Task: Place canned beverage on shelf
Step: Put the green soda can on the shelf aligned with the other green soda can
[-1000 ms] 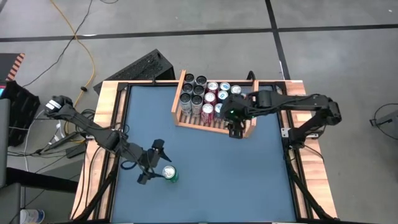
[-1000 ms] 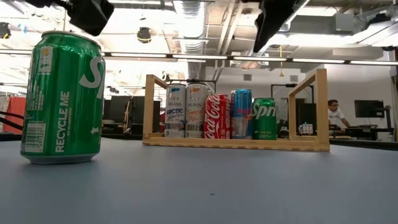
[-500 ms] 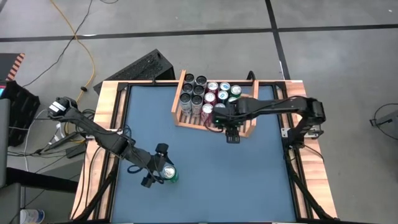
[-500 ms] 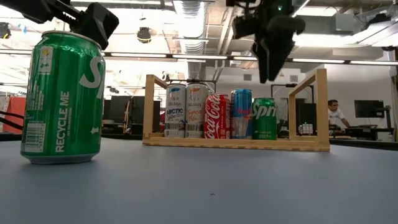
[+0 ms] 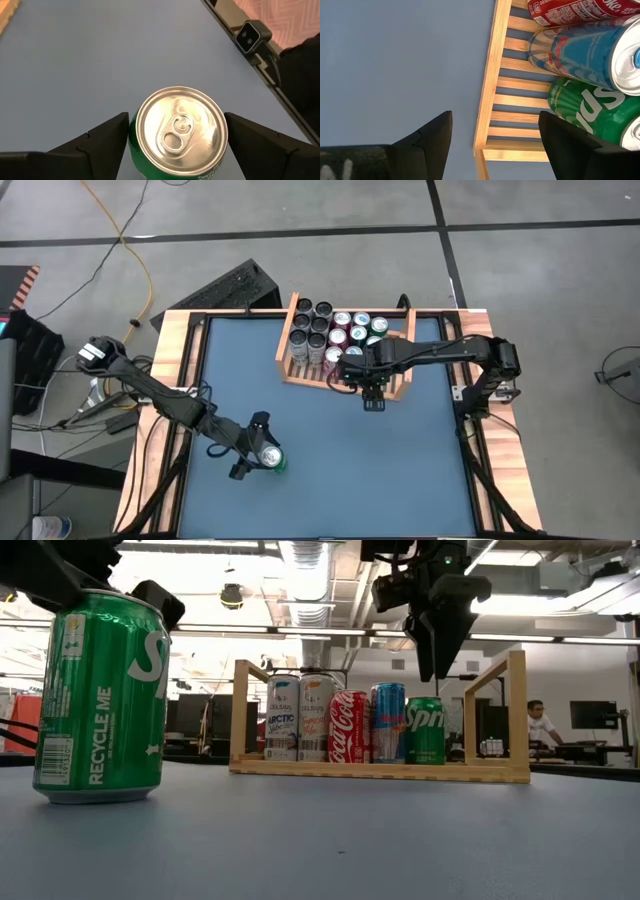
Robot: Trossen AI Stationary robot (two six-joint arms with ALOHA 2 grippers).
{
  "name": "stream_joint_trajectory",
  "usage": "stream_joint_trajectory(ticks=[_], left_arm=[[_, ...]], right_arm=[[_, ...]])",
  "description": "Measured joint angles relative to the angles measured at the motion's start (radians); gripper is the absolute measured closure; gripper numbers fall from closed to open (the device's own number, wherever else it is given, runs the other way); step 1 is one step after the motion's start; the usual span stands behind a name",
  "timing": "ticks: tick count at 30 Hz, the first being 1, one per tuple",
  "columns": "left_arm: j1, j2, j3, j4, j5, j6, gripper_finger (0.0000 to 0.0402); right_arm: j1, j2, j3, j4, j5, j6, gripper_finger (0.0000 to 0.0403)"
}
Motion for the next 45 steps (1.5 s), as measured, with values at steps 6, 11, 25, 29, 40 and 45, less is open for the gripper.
stream_joint_trajectory(ticks=[6, 11, 25, 29, 40, 45], left_arm=[[0.003, 0.0, -0.022, 0.034, 0.02, -0.004, 0.0095], [0.059, -0.005, -0.022, 0.031, 0.176, 0.094, 0.0118], [0.341, -0.018, -0.024, 0.02, 0.586, 0.55, 0.0145], [0.369, -0.016, -0.024, 0.019, 0.609, 0.705, 0.0145], [0.418, 0.156, 0.094, 0.028, 0.771, 0.806, 0.0151], [0.421, 0.297, 0.199, 0.018, 0.867, 0.859, 0.0153]], right_arm=[[0.0, 0.0, 0.0, 0.002, 0.0, 0.0, 0.0121], [0.005, -0.003, 0.0, 0.006, -0.022, 0.0, 0.0121], [0.1, -0.056, 0.002, 0.091, -0.055, -0.005, 0.0121], [0.131, -0.122, 0.019, 0.15, -0.067, -0.006, 0.0121], [0.191, -0.252, 0.02, 0.348, -0.051, 0.001, 0.0121], [0.208, -0.259, 0.02, 0.329, -0.051, 0.05, 0.0121]])
